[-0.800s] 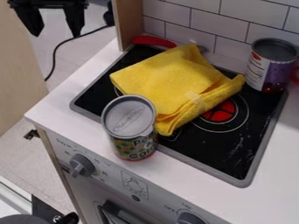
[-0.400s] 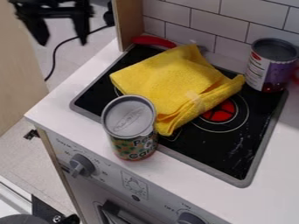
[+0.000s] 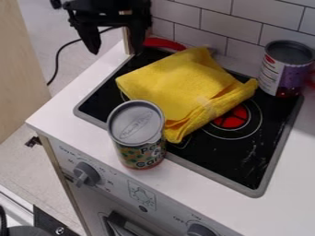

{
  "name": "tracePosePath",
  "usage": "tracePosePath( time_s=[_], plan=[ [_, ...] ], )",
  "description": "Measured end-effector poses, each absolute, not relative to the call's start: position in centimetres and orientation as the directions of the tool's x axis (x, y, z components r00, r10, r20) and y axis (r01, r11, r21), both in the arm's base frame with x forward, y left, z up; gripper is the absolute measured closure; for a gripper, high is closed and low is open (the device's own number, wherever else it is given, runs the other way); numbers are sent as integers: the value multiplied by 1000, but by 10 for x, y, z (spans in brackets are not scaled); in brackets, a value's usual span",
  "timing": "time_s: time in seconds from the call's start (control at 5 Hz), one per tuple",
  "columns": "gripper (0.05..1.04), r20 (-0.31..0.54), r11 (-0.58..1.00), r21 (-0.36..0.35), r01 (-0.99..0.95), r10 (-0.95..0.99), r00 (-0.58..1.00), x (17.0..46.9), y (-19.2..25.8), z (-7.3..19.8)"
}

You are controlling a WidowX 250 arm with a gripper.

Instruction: Put the cloth on the left side of the burner

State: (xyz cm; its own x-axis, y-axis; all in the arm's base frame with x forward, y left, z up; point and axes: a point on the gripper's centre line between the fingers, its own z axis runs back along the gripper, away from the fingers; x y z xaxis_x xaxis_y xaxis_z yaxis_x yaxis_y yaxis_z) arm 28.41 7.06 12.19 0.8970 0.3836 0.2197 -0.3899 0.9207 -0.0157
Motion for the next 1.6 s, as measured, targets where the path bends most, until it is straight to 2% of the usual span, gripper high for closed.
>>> tracePosePath(
  time_s=[0.2, 0.6, 0.8, 1.0, 1.2, 1.6],
  plan=[
    [119, 211, 934, -26, -356, 353, 911, 292, 42, 114],
    [679, 201, 947, 26, -320, 309, 930, 304, 15, 93],
    [906, 180, 963, 53, -264, 250, 951, 309, 12, 75],
    [1024, 179, 973, 19, -229, 222, 958, 312, 6, 71],
    [1031, 198, 963, 5, -268, 262, 945, 318, 6, 64],
    [1031, 197, 879, 42, -475, 458, 867, 324, 17, 46]
  ],
)
